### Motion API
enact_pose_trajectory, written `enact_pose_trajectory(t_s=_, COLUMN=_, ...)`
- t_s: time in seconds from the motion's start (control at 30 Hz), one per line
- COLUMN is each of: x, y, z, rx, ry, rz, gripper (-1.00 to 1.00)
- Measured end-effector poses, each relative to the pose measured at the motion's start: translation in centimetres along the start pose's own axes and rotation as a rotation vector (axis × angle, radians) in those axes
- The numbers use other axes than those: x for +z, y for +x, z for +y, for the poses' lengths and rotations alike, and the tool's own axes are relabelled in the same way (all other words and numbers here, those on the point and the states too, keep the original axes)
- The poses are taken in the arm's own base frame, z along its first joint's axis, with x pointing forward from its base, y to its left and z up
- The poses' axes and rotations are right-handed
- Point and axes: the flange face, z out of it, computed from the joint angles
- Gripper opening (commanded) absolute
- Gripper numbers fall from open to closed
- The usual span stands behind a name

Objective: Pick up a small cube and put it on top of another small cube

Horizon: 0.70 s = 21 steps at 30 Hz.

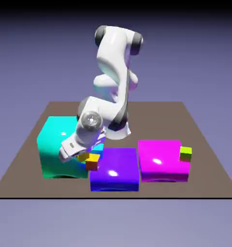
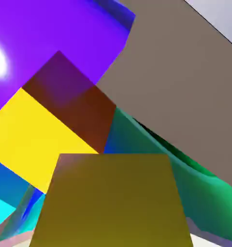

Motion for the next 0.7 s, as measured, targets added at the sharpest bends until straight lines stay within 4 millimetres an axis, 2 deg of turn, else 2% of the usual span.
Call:
enact_pose_trajectory(t_s=0.2, x=-1.2, y=-5.5, z=-3.8, rx=-0.115, ry=-0.09, rz=0.103, gripper=-1.0)
enact_pose_trajectory(t_s=0.4, x=-1.4, y=-11.3, z=-7.0, rx=-0.221, ry=-0.199, rz=0.224, gripper=-1.0)
enact_pose_trajectory(t_s=0.43, x=-0.7, y=-12.0, z=-7.3, rx=-0.213, ry=-0.187, rz=0.231, gripper=-1.0)
enact_pose_trajectory(t_s=0.57, x=5.1, y=-10.3, z=-7.1, rx=-0.197, ry=-0.169, rz=0.226, gripper=-1.0)
enact_pose_trajectory(t_s=0.6, x=6.2, y=-10.0, z=-7.0, rx=-0.196, ry=-0.166, rz=0.226, gripper=1.0)
enact_pose_trajectory(t_s=0.67, x=6.2, y=-10.0, z=-7.1, rx=-0.199, ry=-0.17, rz=0.228, gripper=1.0)
enact_pose_trajectory(t_s=0.7, x=4.7, y=-10.4, z=-7.2, rx=-0.199, ry=-0.173, rz=0.229, gripper=1.0)
